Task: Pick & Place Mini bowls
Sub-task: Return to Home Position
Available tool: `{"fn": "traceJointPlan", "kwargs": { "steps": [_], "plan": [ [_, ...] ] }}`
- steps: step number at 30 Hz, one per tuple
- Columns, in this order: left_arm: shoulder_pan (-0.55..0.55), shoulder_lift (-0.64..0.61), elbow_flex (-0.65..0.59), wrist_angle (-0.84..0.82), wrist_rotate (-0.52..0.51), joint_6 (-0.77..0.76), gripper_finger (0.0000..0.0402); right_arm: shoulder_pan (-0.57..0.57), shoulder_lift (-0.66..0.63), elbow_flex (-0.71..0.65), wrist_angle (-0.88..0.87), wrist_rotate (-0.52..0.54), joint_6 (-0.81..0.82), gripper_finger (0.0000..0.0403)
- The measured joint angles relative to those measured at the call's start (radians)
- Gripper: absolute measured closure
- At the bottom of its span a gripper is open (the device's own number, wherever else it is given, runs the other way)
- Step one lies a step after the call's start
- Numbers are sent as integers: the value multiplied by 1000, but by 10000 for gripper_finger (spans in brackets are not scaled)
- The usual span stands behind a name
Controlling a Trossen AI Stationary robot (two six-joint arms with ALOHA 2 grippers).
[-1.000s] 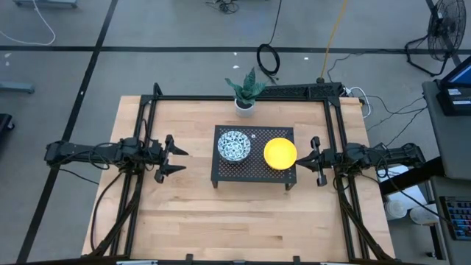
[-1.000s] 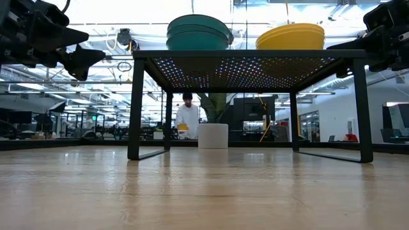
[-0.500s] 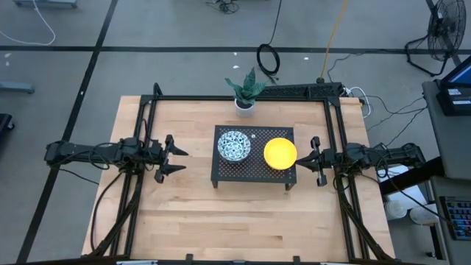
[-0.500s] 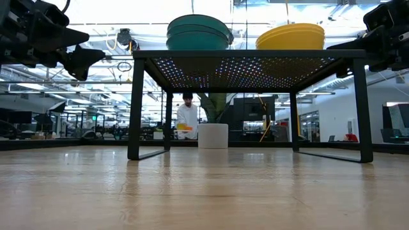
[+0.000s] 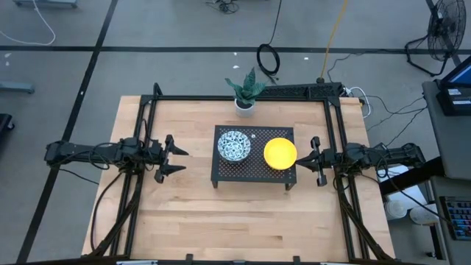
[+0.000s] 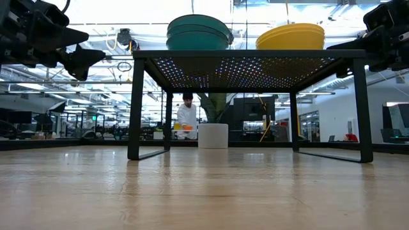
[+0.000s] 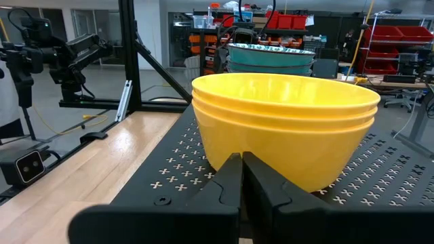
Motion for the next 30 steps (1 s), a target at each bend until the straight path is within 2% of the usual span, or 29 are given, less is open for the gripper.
{"fn": "traceJointPlan", "kwargs": {
  "steps": [11, 24, 30],
  "plan": [
    [0, 0, 0, 0, 0, 0, 153, 0, 0, 0, 0, 0, 0, 403],
    [0, 0, 0, 0, 0, 0, 131, 0, 0, 0, 0, 0, 0, 403],
    [0, 0, 0, 0, 0, 0, 137, 0, 0, 0, 0, 0, 0, 403]
  ]
}}
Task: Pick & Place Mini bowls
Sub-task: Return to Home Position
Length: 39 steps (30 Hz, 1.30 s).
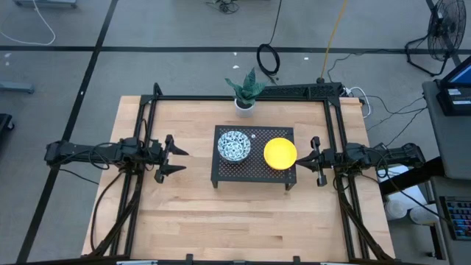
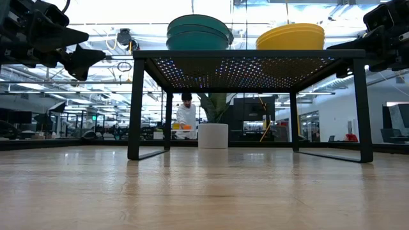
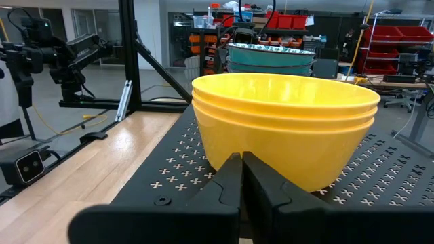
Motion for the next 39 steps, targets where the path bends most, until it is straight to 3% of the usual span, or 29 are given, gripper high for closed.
{"fn": "traceJointPlan", "kwargs": {
  "steps": [9, 22, 39],
  "plan": [
    [0, 0, 0, 0, 0, 0, 153, 0, 0, 0, 0, 0, 0, 403],
    [0, 0, 0, 0, 0, 1, 133, 0, 0, 0, 0, 0, 0, 403],
    [0, 0, 0, 0, 0, 0, 148, 0, 0, 0, 0, 0, 0, 403]
  ]
}}
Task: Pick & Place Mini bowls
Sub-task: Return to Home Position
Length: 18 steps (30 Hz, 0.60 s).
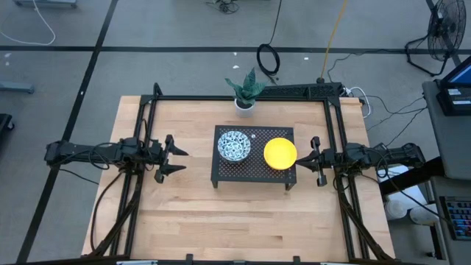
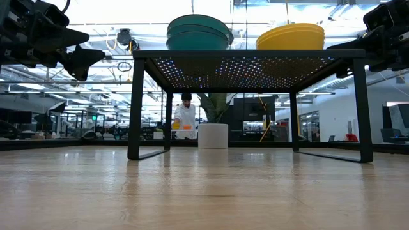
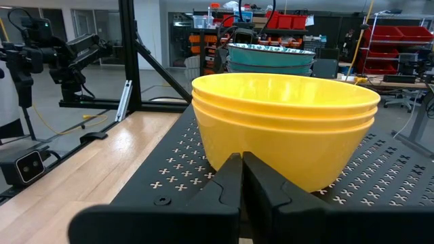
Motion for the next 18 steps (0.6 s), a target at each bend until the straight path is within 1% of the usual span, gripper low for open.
{"fn": "traceJointPlan", "kwargs": {
  "steps": [9, 18],
  "plan": [
    [0, 0, 0, 0, 0, 0, 131, 0, 0, 0, 0, 0, 0, 403],
    [0, 0, 0, 0, 0, 1, 147, 0, 0, 0, 0, 0, 0, 403]
  ]
}}
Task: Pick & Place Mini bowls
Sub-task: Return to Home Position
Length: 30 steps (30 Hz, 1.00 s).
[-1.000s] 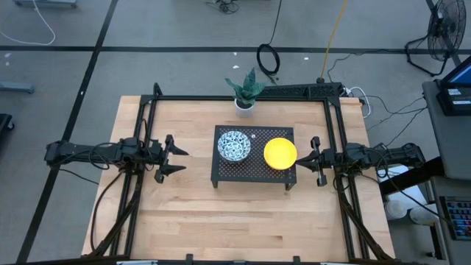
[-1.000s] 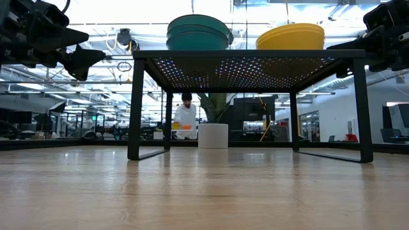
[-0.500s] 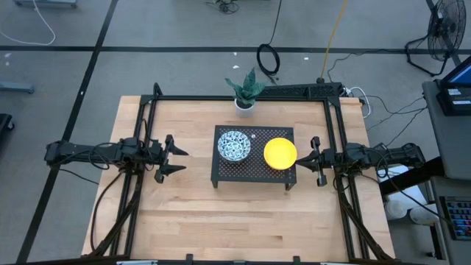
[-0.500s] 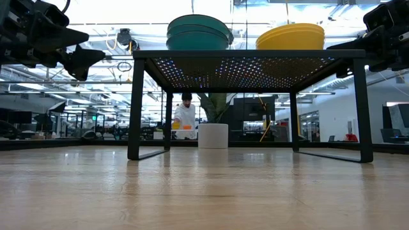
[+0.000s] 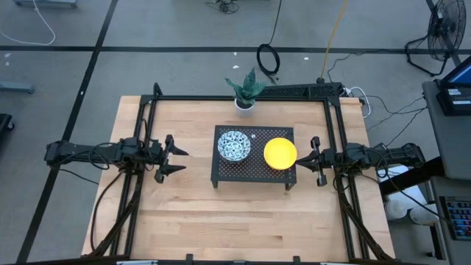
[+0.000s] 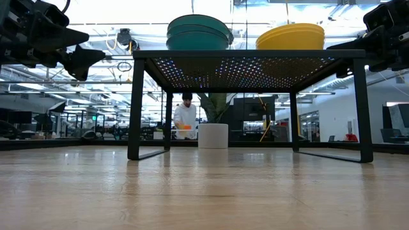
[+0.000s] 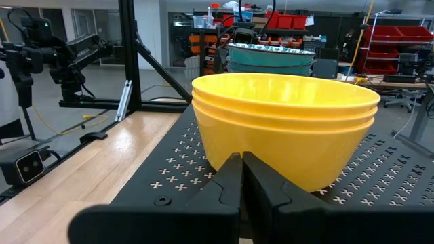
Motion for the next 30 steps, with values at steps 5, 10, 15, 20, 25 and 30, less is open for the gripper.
{"fn": "traceJointPlan", "kwargs": {
  "steps": [5, 10, 15, 20, 25, 30],
  "plan": [
    [0, 0, 0, 0, 0, 0, 153, 0, 0, 0, 0, 0, 0, 403],
    [0, 0, 0, 0, 0, 0, 145, 0, 0, 0, 0, 0, 0, 403],
    [0, 0, 0, 0, 0, 0, 134, 0, 0, 0, 0, 0, 0, 403],
    [0, 0, 0, 0, 0, 0, 132, 0, 0, 0, 0, 0, 0, 403],
    [0, 0, 0, 0, 0, 0, 142, 0, 0, 0, 0, 0, 0, 403],
    [0, 0, 0, 0, 0, 0, 151, 0, 0, 0, 0, 0, 0, 403]
  ]
}}
